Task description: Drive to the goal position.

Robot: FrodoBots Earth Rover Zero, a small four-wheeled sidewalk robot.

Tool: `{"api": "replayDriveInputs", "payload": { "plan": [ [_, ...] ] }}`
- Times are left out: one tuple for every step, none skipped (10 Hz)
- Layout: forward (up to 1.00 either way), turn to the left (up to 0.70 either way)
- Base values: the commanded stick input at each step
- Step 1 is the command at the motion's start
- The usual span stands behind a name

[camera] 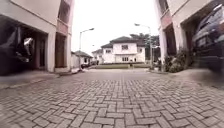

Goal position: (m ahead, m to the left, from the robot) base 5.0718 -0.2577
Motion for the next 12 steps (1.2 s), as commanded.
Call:
{"api": "replayDriveInputs", "payload": {
  "plan": [
    [0.7, 0.0],
    [0.7, 0.0],
    [0.7, 0.0],
    [0.7, 0.0],
    [0.7, 0.0],
    [0.7, 0.0],
    [0.7, 0.0],
    [0.7, 0.0],
    [0.7, 0.0],
    [0.7, 0.0],
    [0.7, 0.0],
    [0.7, 0.0]
  ]
}}
